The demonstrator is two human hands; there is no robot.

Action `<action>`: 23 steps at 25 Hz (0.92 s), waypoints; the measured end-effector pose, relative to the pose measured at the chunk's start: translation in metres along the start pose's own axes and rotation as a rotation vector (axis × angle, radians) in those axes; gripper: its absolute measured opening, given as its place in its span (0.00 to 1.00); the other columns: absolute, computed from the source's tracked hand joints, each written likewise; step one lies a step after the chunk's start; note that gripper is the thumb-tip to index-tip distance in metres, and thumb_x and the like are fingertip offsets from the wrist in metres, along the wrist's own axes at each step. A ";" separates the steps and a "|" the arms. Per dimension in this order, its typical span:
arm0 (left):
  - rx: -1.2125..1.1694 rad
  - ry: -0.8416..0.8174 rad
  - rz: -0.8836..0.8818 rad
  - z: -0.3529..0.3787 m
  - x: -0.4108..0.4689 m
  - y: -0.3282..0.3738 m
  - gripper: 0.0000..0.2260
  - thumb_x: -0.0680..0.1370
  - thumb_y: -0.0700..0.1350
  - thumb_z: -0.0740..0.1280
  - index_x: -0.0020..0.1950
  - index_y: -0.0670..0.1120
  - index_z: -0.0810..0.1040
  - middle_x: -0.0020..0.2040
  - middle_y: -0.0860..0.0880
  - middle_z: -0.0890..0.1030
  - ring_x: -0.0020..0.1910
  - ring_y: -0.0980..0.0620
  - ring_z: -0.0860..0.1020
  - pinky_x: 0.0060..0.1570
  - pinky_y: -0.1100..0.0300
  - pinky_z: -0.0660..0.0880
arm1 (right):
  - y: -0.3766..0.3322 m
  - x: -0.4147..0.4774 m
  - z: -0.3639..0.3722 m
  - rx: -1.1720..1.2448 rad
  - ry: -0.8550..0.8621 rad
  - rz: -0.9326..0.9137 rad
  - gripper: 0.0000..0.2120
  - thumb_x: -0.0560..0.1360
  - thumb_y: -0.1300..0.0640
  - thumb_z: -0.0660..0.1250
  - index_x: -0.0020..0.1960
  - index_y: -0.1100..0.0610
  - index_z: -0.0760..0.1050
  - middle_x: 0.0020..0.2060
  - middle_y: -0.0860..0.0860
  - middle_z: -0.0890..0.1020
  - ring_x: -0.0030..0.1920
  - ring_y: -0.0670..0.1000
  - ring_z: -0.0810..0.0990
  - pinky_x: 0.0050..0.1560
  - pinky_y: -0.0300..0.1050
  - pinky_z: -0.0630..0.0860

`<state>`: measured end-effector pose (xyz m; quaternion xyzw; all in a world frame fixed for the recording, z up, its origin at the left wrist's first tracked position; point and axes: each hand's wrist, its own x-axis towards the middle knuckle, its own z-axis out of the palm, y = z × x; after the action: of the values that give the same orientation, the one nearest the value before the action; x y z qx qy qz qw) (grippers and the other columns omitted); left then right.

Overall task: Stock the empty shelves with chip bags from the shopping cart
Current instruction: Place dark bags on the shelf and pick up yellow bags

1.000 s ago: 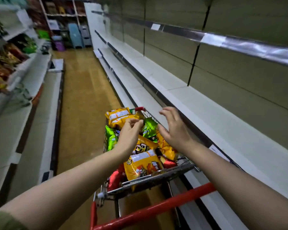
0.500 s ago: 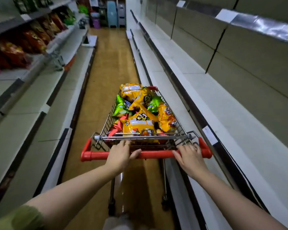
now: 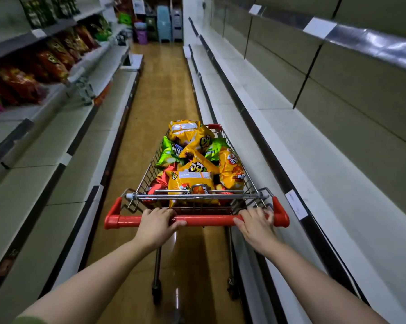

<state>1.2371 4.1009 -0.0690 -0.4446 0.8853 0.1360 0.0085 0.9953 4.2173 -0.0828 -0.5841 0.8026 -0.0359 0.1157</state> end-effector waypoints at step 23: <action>-0.105 -0.022 -0.077 -0.064 0.310 -0.095 0.22 0.77 0.63 0.57 0.57 0.48 0.76 0.52 0.51 0.80 0.53 0.51 0.76 0.59 0.52 0.62 | 0.000 0.329 -0.051 0.037 -0.008 0.002 0.18 0.81 0.44 0.48 0.59 0.52 0.70 0.60 0.50 0.73 0.63 0.52 0.66 0.67 0.52 0.52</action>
<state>1.1315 3.7882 -0.0714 -0.4765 0.8591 0.1869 0.0002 0.8883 3.9016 -0.0809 -0.5811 0.8020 -0.0483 0.1298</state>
